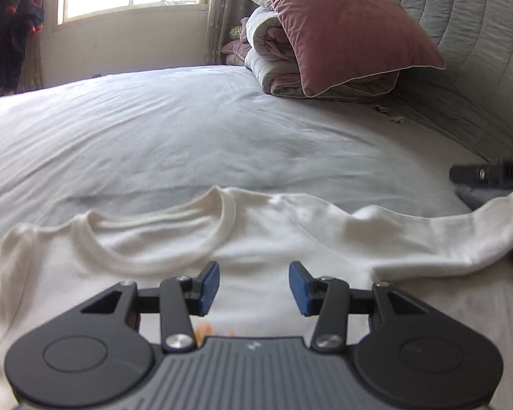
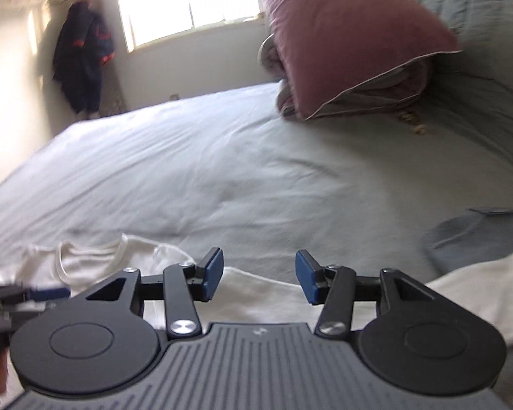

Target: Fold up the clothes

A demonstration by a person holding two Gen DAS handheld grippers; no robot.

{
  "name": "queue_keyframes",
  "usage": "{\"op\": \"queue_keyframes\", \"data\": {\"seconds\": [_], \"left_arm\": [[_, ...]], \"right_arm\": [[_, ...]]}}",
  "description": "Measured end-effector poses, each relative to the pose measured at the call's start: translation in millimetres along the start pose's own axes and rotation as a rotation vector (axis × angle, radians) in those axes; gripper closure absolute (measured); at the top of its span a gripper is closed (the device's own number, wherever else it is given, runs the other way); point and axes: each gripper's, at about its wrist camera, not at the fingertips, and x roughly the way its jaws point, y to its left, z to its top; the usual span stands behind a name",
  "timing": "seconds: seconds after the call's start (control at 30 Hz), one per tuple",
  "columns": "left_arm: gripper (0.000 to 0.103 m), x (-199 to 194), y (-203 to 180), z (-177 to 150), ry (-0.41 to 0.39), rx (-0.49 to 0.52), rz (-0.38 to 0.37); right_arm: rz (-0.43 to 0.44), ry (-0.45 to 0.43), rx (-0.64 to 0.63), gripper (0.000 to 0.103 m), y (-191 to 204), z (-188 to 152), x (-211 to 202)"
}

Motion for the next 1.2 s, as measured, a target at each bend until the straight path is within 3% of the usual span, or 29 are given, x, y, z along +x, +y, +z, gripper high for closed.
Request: {"op": "queue_keyframes", "data": {"seconds": [0.13, 0.2, 0.3, 0.33, 0.37, 0.47, 0.6, 0.63, 0.73, 0.77, 0.83, 1.0, 1.2], "left_arm": [[0.058, 44.1, -1.1, 18.5, -0.019, 0.034, -0.042], [0.073, 62.8, -3.8, 24.3, -0.02, 0.043, -0.096], [0.077, 85.2, -14.1, 24.3, -0.009, 0.074, -0.12], [0.077, 90.7, -18.3, 23.4, -0.011, 0.091, -0.097], [0.076, 93.5, -22.0, 23.2, -0.019, 0.104, -0.071], [0.074, 99.1, -29.1, 24.7, -0.031, 0.13, -0.008], [0.067, 87.1, -35.2, 27.2, -0.033, 0.147, 0.066], [0.066, 77.8, -32.5, 27.8, -0.026, 0.116, 0.072], [0.06, 44.3, -21.8, 24.4, -0.008, 0.029, 0.083], [0.058, 33.1, -17.1, 21.8, -0.005, 0.011, 0.091], [0.05, 13.3, -7.9, 16.4, 0.009, -0.01, 0.119], [0.047, -36.6, 20.5, 5.7, 0.025, -0.039, 0.176], [0.039, -92.7, 71.5, -9.2, 0.044, -0.147, 0.209]], "right_arm": [[0.045, 0.045, -0.086, 0.052, 0.1, -16.4, 41.6], [0.05, 0.061, -0.121, 0.052, -1.9, -22.7, 57.9], [0.061, 0.058, -0.156, 0.052, -1.4, -30.7, 71.6], [0.064, 0.049, -0.168, 0.071, -0.9, -33.4, 73.0], [0.067, 0.04, -0.179, 0.099, -0.4, -36.0, 74.4], [0.017, -0.004, -0.224, 0.099, 7.3, -41.0, 71.9], [-0.066, 0.025, -0.266, 0.097, 22.3, -38.8, 75.9], [-0.064, 0.036, -0.254, 0.087, 24.6, -35.8, 72.8], [-0.039, 0.041, -0.226, 0.079, 31.2, -27.3, 57.9], [-0.029, 0.035, -0.219, 0.067, 33.5, -24.7, 51.6], [-0.003, 0.018, -0.193, 0.056, 39.7, -20.5, 40.7], [0.057, 0.02, -0.115, 0.056, 63.4, -7.9, 23.5], [0.07, 0.034, -0.16, 0.056, 108.4, -2.8, -0.2]]}}
